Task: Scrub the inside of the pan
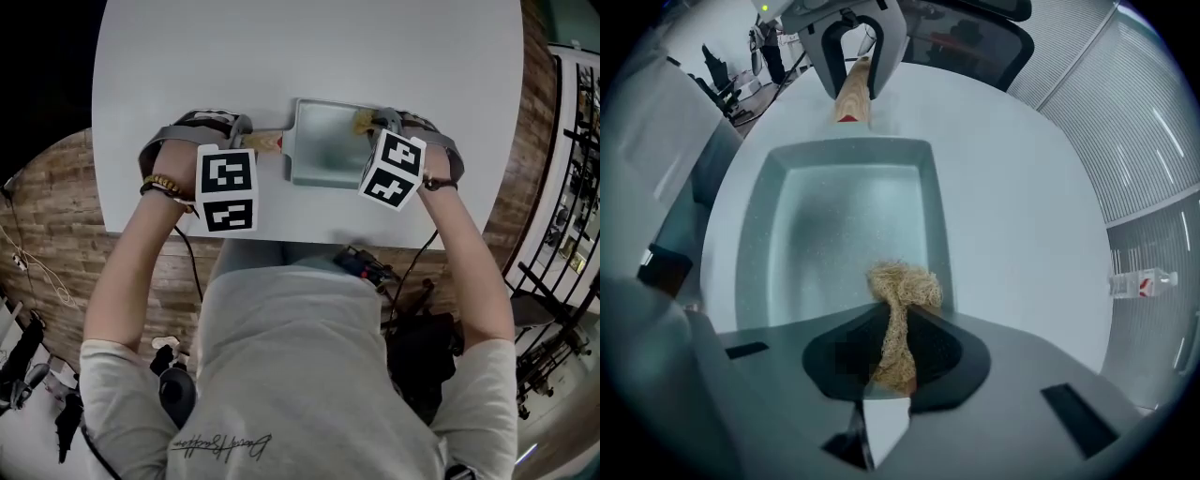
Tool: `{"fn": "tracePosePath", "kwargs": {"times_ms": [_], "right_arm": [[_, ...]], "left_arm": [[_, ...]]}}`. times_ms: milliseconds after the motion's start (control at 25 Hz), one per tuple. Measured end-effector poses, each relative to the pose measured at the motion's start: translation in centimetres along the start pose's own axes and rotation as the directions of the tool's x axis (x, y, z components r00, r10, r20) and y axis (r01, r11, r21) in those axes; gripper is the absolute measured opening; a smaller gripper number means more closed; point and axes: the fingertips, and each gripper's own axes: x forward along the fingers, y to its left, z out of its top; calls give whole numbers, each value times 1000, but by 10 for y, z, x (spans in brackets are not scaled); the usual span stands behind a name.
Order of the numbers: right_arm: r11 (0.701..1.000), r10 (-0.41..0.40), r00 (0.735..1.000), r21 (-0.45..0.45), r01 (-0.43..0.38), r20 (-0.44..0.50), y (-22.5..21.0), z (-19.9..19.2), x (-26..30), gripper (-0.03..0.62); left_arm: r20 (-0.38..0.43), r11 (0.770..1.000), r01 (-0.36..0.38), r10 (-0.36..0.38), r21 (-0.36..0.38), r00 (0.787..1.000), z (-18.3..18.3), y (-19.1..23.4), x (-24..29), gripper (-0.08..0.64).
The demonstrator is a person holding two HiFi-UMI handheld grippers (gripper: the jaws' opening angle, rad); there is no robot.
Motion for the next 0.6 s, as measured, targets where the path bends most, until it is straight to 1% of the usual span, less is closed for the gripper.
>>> {"fn": "tracePosePath", "kwargs": {"times_ms": [320,480,600], "right_arm": [[1000,-2,1000,18,2,17,-2,0,3,69],[999,43,999,32,-43,18,9,-4,2,69],[995,93,996,37,-93,10,21,-5,1,69]], "left_arm": [[3,999,-11,11,-50,1000,-1,7,3,152],[-2,998,-17,17,-63,1000,0,10,4,152],[0,998,-17,17,-68,1000,-1,13,6,152]]}}
